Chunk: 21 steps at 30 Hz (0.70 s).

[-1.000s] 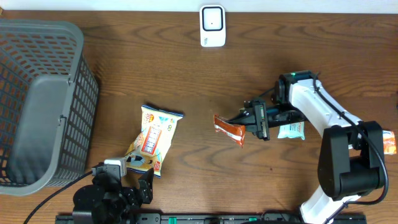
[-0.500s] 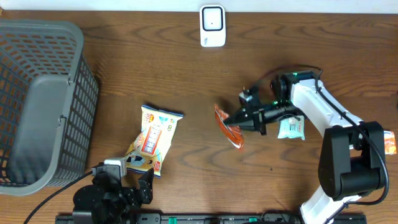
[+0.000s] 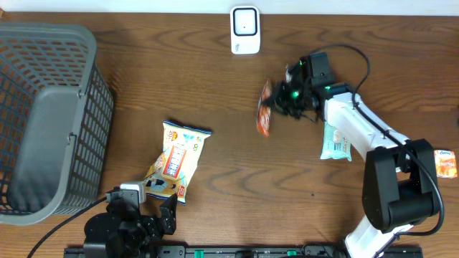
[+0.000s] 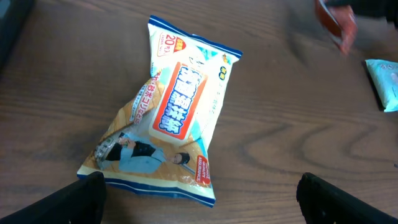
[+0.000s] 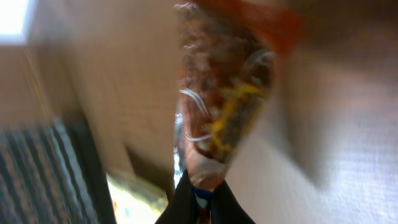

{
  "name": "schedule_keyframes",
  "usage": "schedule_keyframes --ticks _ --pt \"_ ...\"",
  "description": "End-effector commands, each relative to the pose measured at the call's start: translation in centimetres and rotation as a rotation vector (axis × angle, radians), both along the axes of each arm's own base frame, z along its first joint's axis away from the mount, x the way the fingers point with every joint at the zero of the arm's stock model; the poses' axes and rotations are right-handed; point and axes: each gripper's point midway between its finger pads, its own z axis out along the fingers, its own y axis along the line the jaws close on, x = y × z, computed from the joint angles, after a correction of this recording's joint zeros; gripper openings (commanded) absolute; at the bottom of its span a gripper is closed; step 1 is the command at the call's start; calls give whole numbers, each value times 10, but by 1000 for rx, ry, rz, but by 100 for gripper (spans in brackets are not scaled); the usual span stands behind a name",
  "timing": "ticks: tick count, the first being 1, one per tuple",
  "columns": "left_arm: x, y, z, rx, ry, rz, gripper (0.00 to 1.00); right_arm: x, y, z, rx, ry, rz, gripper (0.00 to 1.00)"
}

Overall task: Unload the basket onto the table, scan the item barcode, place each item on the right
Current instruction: 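Hold the chocolate bar up in front of the scanner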

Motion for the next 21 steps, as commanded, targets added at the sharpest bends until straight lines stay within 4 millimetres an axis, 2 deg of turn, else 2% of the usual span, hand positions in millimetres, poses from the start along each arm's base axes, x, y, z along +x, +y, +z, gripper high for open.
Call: schedule_keyframes --ticks 1,6,7,10,18,21 --pt "-1 -2 3 -14 -8 -8 98 58 -32 24 -96 -136 -388 2" --pt "-1 -2 3 -14 -8 -8 98 101 -34 52 -170 -283 -504 2" --pt "-1 -2 3 -14 -8 -8 98 119 -28 59 -171 -314 -509 2" --pt "-1 -2 3 -14 -8 -8 98 156 -16 67 -154 -349 -512 2" --pt "-1 -2 3 -14 -8 -8 98 237 9 67 -134 -400 -533 2" --pt "-1 -2 3 -14 -8 -8 98 257 18 63 -99 -423 -543 2"
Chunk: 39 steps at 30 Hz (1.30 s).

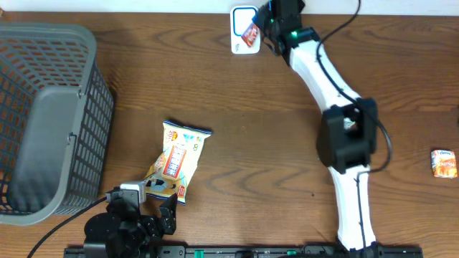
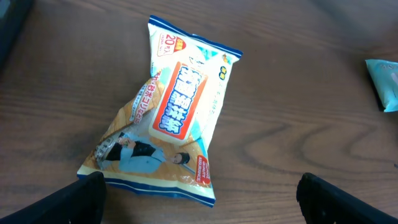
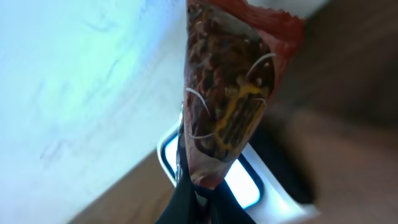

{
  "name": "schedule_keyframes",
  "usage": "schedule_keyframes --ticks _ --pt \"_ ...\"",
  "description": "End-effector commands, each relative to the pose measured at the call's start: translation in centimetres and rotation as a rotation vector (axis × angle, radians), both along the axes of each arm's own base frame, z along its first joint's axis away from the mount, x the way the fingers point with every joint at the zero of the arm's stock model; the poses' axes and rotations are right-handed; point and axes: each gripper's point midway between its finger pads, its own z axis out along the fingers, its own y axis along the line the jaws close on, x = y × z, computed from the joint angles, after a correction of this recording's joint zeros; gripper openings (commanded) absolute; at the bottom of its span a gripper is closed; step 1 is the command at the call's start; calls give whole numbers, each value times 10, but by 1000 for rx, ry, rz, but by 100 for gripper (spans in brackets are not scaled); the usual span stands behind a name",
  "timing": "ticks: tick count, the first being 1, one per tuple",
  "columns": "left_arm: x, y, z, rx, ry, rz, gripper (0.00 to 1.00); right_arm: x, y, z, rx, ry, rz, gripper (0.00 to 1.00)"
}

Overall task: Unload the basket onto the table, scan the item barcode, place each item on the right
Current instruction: 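Hold the chocolate bar up in front of the scanner, then carry the chocolate bar to the right edge and drop it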

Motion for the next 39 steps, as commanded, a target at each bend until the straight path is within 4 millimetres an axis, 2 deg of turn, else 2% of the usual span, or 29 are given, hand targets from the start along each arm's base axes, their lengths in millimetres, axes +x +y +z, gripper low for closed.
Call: schedule_keyframes --ticks 1,4,8,11,14,15,16,19,23,26,28,29,30,33,37,39 --pt "-1 -2 3 -14 -10 -8 98 21 10 8 25 -58 -21 1" --pt "-1 -2 3 -14 -10 -8 98 28 15 -2 21 -65 -26 2" --pt "-1 -2 3 -14 -10 -8 98 26 14 -9 -34 -59 -46 2" --pt "-1 -2 3 -14 -10 -8 98 22 13 16 -78 -76 -16 2" --pt "-1 -2 3 -14 -11 -8 98 9 -8 41 -134 -28 -11 1" --pt "-1 -2 3 -14 -11 -8 98 -4 -31 55 -200 20 -15 1" --pt "-1 -2 3 -14 -10 -8 98 -13 -49 61 -245 53 -19 1" --pt "-1 -2 3 -14 -10 -8 98 -39 -107 69 -360 169 -41 1" --pt "-1 -2 3 -14 -10 -8 98 -81 -196 56 -482 390 -157 1" --pt "-1 -2 3 -14 -11 -8 98 -113 -270 41 -573 556 -267 1" --pt "-1 -2 3 -14 -11 -8 98 -138 -329 33 -650 667 -384 1" --pt "-1 -2 3 -14 -10 -8 98 -144 -343 30 -665 693 -411 1" --pt "-1 -2 3 -14 -10 -8 98 -155 -368 23 -688 740 -459 1" --pt "-1 -2 3 -14 -10 -8 98 -182 -415 -1 -697 850 -535 1" --pt "-1 -2 3 -14 -11 -8 98 -217 -451 -36 -639 969 -632 2" --pt "-1 -2 3 -14 -11 -8 98 -226 -458 -41 -619 993 -660 44"
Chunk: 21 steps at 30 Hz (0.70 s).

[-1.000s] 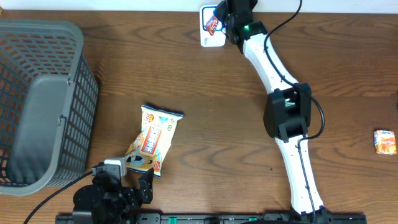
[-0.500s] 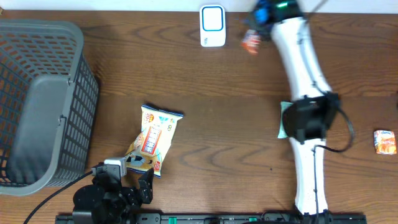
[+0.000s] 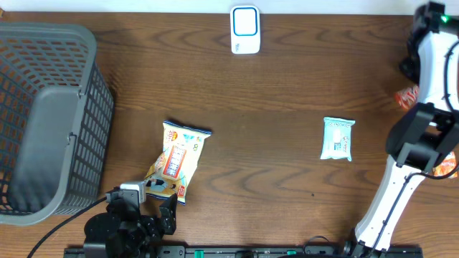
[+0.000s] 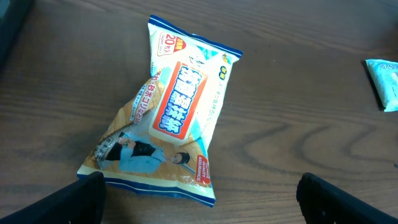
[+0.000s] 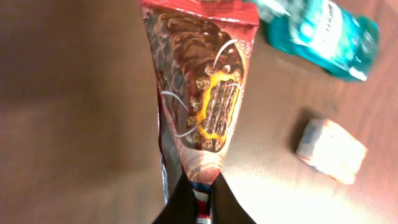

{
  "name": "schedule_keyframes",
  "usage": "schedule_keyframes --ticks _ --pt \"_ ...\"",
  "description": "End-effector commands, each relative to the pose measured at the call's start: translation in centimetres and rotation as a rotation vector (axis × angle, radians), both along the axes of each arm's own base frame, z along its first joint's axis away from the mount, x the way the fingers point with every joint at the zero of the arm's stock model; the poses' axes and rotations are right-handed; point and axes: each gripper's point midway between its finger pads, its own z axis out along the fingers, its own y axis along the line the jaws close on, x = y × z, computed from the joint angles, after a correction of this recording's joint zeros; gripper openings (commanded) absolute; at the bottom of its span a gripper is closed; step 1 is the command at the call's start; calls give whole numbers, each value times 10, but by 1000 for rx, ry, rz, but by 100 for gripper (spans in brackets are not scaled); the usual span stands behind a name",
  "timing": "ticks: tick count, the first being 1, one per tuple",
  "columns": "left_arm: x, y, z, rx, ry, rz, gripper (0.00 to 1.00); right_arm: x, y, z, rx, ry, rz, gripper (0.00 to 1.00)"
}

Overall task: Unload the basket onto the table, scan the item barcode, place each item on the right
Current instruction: 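Carry the chocolate bar to the right edge and drop it, then move the right gripper back and grasp the mint-green wipes pack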

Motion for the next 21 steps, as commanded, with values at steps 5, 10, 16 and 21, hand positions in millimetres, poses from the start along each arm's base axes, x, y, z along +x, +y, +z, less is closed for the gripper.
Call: schedule_keyframes --ticks 5,10,16,21 --pt "-1 -2 3 -14 -9 -8 98 -23 -21 31 -91 -19 -125 98" --pt "-1 -2 3 -14 -9 -8 98 -33 -11 100 -145 -127 -133 99" --pt "-1 -2 3 -14 -9 -8 98 -36 71 131 105 -210 -14 99" --pt "-1 -2 3 -14 -9 -8 98 -34 144 114 275 -132 118 99"
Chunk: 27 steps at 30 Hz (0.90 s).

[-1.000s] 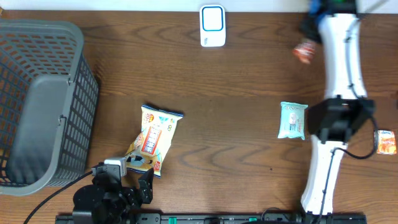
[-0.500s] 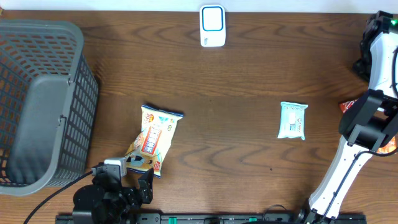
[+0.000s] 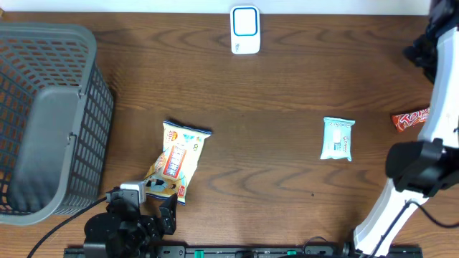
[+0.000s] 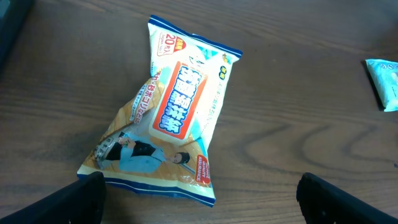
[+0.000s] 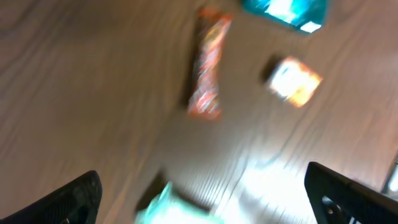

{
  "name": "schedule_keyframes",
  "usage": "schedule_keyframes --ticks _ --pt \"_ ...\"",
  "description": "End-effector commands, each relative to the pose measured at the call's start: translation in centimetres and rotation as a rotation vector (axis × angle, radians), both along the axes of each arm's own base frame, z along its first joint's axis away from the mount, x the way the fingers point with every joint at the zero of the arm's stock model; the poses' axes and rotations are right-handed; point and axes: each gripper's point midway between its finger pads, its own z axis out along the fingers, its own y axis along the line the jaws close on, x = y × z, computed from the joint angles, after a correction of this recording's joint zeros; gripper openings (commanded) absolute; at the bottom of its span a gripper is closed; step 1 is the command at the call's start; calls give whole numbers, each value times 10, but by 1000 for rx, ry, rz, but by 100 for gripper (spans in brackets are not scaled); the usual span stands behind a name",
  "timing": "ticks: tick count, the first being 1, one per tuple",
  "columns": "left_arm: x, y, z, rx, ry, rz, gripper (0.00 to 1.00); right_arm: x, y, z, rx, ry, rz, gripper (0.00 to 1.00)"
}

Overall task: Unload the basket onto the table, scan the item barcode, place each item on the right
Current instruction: 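Move the right gripper back and grasp the mint-green wipes pack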

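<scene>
The red chocolate bar (image 3: 410, 119) lies flat on the table at the far right, also seen as the blurred red bar (image 5: 208, 68) in the right wrist view. My right gripper (image 5: 211, 205) hangs above it, open and holding nothing. The white scanner (image 3: 244, 30) stands at the back middle. My left gripper (image 4: 208, 208) rests open at the front left, just short of a yellow snack bag (image 4: 174, 118).
A grey mesh basket (image 3: 43, 122) fills the left side. The yellow snack bag (image 3: 176, 161) lies left of centre and a teal tissue pack (image 3: 337, 138) right of centre. A small orange packet (image 5: 295, 81) lies near the bar.
My right gripper was shut on the red bar above the table's right edge. It is now open and higher, and the bar lies on the table. The left arm has not moved.
My right gripper held the red bar right of the table's middle, then held it up in front of the scanner at the back. Later it held the bar at the far right edge. Now the bar lies there, let go.
</scene>
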Motion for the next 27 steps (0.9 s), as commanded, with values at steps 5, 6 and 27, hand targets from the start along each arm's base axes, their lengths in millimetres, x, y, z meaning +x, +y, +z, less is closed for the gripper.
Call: schedule_keyframes --ticks 5,6,27 --pt "-1 -2 3 -14 -10 -8 98 7 97 -50 82 153 181 99" --pt "-1 -2 3 -14 -10 -8 98 5 104 -54 59 175 199 99" --pt "-1 -2 3 -14 -10 -8 98 -72 178 -203 -256 400 272 99"
